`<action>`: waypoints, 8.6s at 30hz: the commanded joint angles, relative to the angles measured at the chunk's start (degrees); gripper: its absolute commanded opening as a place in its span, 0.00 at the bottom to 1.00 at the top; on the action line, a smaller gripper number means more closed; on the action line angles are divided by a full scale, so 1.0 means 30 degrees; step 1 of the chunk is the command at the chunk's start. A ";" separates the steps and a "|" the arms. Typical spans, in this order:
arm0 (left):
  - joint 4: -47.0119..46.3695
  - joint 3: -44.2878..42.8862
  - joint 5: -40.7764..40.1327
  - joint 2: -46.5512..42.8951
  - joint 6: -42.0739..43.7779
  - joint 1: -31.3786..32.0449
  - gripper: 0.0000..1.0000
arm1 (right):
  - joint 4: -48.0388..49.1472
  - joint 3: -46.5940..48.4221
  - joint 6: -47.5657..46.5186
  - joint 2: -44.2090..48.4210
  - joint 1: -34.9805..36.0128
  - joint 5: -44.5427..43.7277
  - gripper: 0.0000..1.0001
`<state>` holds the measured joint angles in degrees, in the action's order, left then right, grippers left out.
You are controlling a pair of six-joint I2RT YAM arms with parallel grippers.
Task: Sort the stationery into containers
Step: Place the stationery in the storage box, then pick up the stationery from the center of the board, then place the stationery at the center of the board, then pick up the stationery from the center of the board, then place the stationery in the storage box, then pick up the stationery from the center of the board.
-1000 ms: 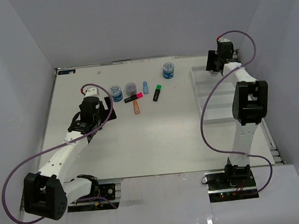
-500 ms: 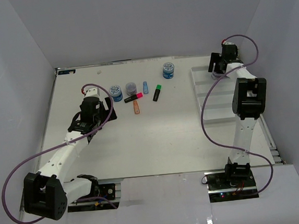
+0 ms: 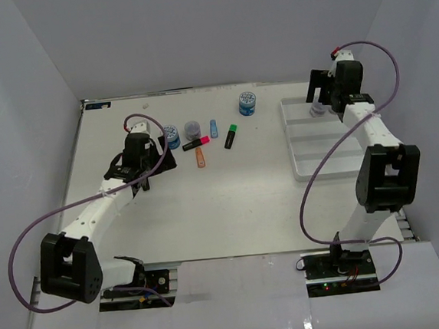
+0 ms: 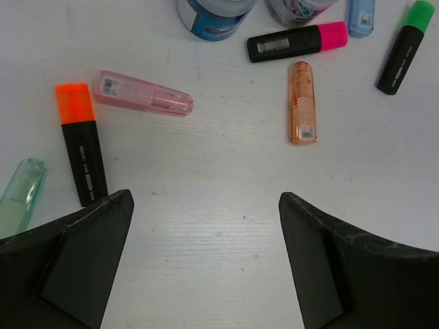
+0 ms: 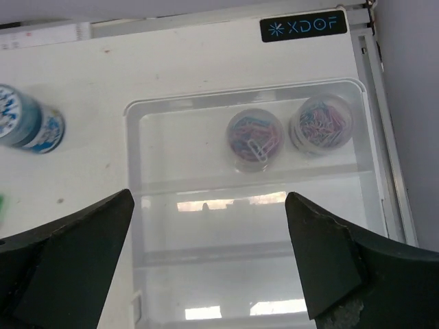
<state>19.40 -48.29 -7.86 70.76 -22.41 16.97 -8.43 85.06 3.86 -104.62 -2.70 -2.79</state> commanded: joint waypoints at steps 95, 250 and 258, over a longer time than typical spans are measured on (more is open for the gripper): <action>0.0390 -1.2789 -0.2273 1.4645 -0.1024 1.1804 0.84 | -0.0120 -1.9534 0.2991 2.3564 0.4035 0.4680 0.94; -0.0489 0.1889 -0.1688 -0.2318 0.0850 0.0847 0.98 | 0.4948 0.9352 -0.4977 -1.1503 0.7023 0.2922 0.95; -0.0489 0.1889 -0.1629 -0.2406 0.0880 0.0847 0.98 | 0.4801 0.9529 -0.4919 -1.1417 0.7052 0.2628 0.61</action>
<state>17.98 -41.60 -13.45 64.29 -20.34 19.81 5.23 110.91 -10.94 -139.17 18.20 5.89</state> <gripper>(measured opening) 0.979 0.686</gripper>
